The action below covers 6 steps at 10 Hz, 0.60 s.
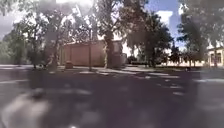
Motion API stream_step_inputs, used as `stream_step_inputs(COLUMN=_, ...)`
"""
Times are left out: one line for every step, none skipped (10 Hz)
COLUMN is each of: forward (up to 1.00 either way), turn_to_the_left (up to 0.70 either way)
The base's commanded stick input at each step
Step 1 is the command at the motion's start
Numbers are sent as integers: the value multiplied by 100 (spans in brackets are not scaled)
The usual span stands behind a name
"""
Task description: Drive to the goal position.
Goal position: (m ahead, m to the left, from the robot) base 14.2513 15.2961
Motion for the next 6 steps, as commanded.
stream_step_inputs(forward=85, turn_to_the_left=0)
stream_step_inputs(forward=85, turn_to_the_left=0)
stream_step_inputs(forward=85, turn_to_the_left=0)
stream_step_inputs(forward=85, turn_to_the_left=0)
stream_step_inputs(forward=85, turn_to_the_left=0)
stream_step_inputs(forward=85, turn_to_the_left=0)
